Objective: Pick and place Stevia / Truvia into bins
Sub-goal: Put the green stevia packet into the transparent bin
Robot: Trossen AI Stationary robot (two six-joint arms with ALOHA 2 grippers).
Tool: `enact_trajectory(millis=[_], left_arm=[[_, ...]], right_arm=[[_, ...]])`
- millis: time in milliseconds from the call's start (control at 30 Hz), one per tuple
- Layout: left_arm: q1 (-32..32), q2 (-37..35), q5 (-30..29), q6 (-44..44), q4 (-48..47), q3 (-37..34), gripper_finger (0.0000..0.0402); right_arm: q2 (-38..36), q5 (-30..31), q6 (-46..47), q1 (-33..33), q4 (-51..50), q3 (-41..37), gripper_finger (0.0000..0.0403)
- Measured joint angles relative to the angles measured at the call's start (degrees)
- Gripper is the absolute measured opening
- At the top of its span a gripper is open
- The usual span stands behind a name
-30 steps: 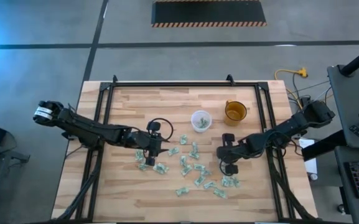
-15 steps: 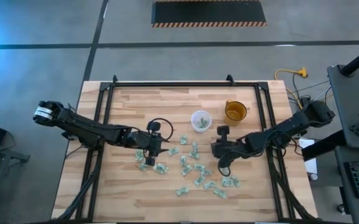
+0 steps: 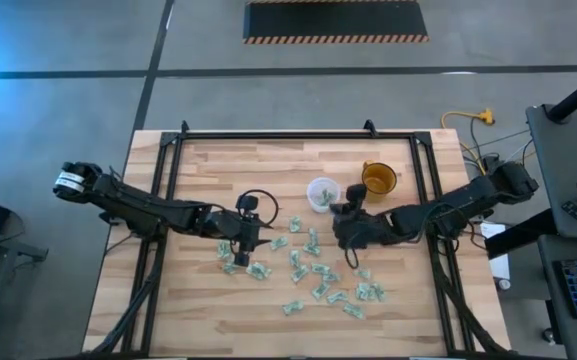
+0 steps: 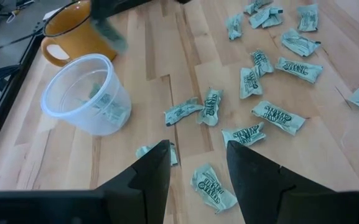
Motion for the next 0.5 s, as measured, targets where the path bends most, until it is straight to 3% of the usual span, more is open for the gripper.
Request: enact_trajectory(millis=[233, 500], left_arm=[[0.0, 0.0, 0.0, 0.1, 1.0, 0.0, 0.0142], [0.0, 0.0, 0.0, 0.6, 1.1, 0.0, 0.0142]], right_arm=[[0.0, -1.0, -1.7, -9.0, 4.3, 0.0, 0.0009], [0.0, -15.4, 0.3, -15.4, 4.9, -0.7, 0.0009]])
